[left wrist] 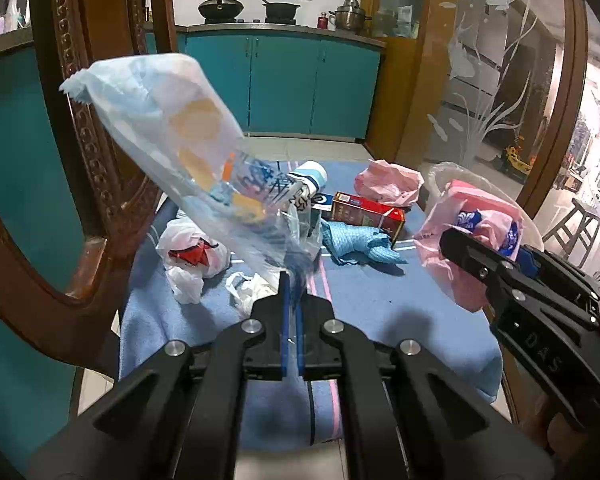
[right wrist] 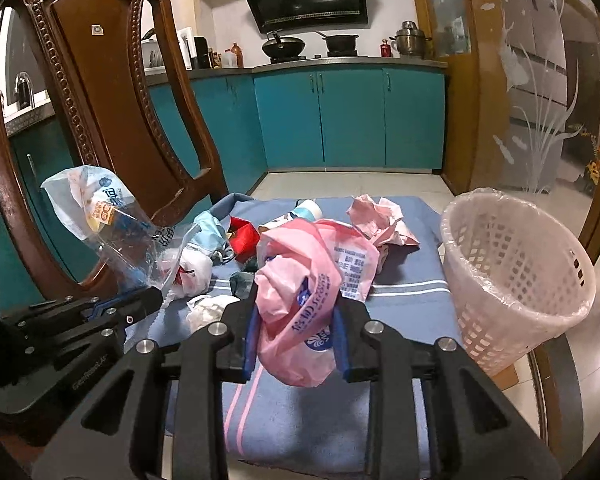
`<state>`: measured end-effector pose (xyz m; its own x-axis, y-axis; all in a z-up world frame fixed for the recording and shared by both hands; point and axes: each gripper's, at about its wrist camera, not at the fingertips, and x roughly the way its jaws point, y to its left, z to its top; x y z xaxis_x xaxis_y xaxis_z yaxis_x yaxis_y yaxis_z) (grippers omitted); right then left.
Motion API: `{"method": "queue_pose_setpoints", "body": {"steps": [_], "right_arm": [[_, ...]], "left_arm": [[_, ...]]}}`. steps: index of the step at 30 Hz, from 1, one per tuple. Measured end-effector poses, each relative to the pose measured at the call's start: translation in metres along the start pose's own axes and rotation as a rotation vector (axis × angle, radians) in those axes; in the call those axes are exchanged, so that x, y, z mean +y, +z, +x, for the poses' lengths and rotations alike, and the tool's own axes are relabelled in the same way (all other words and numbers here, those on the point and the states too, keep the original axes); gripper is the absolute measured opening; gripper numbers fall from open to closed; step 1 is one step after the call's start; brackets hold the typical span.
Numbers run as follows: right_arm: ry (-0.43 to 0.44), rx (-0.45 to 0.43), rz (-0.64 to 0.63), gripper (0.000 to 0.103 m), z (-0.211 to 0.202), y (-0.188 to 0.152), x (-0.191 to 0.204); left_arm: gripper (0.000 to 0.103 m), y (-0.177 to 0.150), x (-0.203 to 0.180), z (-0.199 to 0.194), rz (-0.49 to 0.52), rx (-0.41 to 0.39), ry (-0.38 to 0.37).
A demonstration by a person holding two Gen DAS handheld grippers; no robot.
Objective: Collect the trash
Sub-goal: 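Hold the clear bag and pink packet lifted above the stool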
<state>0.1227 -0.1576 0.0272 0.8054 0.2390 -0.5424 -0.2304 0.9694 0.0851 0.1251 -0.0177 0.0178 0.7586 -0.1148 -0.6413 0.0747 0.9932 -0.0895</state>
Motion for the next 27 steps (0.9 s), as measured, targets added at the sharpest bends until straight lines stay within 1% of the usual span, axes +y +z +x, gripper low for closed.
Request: {"method": "queue_pose_setpoints", "body": {"steps": [8,16,22,27], "right_arm": [[-0.001,-0.004,0.007,0.030,-0.0047,0.0007,-0.0018],[-0.006,-0.012,0.004,0.030,-0.0088,-0.0011,-0.0043],[0.003,-0.007,0.008,0.030,-0.0067,-0.0036,-0.0066],[0.012,-0.019,0.012,0.030,-0.0093,-0.0015,-0.0075]], "left_arm": [[0.004,0.0013,-0.0021,0.0028,0.009,0.003,0.005],[0.004,0.0018,-0.0079,0.0054,-0.001,0.019,-0.017],[0.004,0.0017,-0.0060,0.0009,-0.014,-0.002,-0.046],[0.004,-0.0010,-0.0045,0.0094,-0.011,0.020,-0.038]]}}
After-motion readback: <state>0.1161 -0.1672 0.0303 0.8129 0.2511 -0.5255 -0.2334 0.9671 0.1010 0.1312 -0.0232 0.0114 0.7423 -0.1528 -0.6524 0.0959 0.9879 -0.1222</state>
